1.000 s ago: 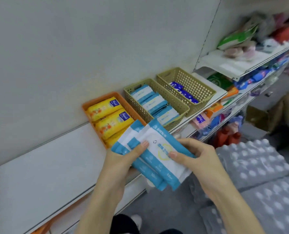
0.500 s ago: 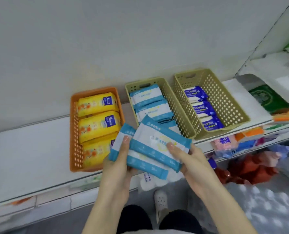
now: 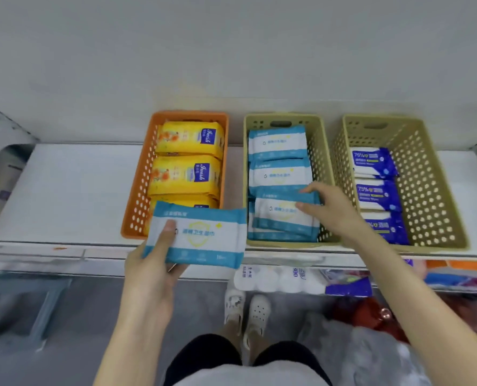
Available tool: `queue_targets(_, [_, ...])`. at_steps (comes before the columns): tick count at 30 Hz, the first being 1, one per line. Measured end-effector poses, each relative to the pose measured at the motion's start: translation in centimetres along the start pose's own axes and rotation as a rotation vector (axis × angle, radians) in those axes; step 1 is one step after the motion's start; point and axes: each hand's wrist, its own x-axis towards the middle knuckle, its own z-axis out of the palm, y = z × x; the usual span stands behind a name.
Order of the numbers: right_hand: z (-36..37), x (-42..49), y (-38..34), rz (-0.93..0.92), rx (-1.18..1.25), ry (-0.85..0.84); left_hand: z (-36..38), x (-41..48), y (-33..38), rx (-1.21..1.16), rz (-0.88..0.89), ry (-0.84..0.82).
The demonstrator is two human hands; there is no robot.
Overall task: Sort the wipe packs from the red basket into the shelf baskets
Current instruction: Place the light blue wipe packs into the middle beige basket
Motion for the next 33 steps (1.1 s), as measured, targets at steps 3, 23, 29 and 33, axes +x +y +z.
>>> queue_targets(3, [0.7,0.9,0.0,0.006,-0.137,-0.094,0.7,0.3,-0.3,-0.018,-0.008,-0.013])
queue_targets(23, [0.1,1.7,-1.3,-0.085,-0.493,-0.198,4.2,4.0,1.8,0.078,-0.065,-0.117])
queue_targets(29, [-0.3,2.0,-1.9,-0.081,-0.508,-0.267,4.7,4.5,2.4,0.083,-0.088,-0.119])
queue_targets(33, [-0.1,1.6,-1.6,-0.094,-0.587,-0.24,5.3,4.8,2.6,0.116,-0.093,-0.124])
